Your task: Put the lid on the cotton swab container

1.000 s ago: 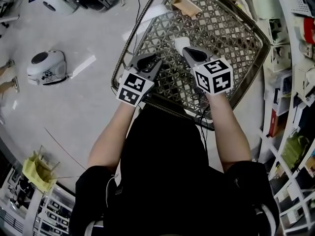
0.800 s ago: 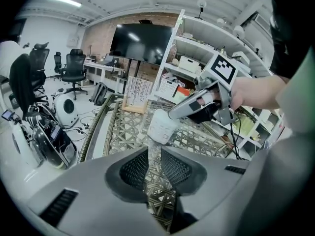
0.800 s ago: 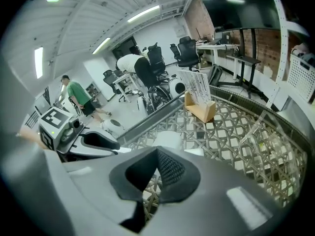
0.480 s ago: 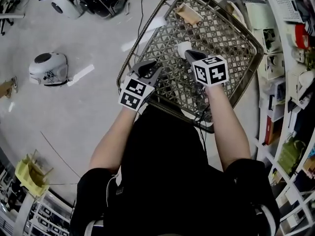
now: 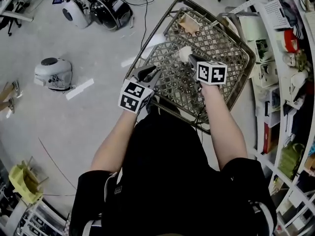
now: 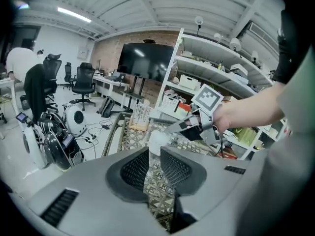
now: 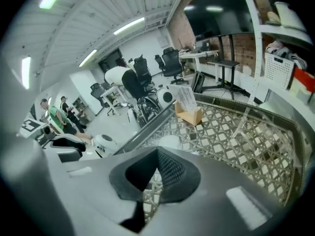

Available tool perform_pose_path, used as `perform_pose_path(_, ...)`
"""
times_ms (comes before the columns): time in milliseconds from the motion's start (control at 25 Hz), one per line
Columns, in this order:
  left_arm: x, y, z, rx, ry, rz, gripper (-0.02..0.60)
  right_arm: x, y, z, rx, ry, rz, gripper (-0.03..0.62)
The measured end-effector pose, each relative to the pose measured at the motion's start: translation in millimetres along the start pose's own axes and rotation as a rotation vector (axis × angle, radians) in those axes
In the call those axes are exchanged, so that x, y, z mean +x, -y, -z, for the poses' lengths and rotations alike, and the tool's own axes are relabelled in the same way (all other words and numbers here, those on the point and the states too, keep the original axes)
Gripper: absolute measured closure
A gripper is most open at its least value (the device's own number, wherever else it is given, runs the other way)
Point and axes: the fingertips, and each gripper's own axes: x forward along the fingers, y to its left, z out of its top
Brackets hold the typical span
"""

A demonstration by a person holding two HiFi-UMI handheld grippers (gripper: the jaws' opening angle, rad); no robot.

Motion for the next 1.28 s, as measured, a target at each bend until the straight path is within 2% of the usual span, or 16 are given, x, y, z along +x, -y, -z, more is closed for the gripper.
perform_pose_path(200, -28.3, 7.3, -18.0, -0.002, 0.045, 0.002, 0.516, -60.0, -34.6, -0.2, -0.008, 0.124, -0.059, 0.585)
perform_pose_path(560, -66.3, 20.0, -63.2, 0.057, 0.109, 0.005, 0.549, -156.2, -70.2, -29.6, -0.056, 0.335, -0.131, 0.586)
perform_pose_path(760, -82.5, 35.0, -89.6, 0.095, 0.154, 0.005, 0.551, -208.5, -63.6, -44.1, -0.064, 0.456, -0.129, 0.586)
perform_pose_path(1000, -104.6, 65.7, -133.5, 0.136, 0.254, -0.028, 0.557, -274.7, -57.6, -53.7, -0.083, 0.58, -0.192, 0.586)
perform_pose_path(1280, -112.4, 96.1, -173.3, 0.168, 0.346, -0.078, 0.565, -342.5, -28.2, -67.8, -0.103, 0.713, -0.194, 0.586)
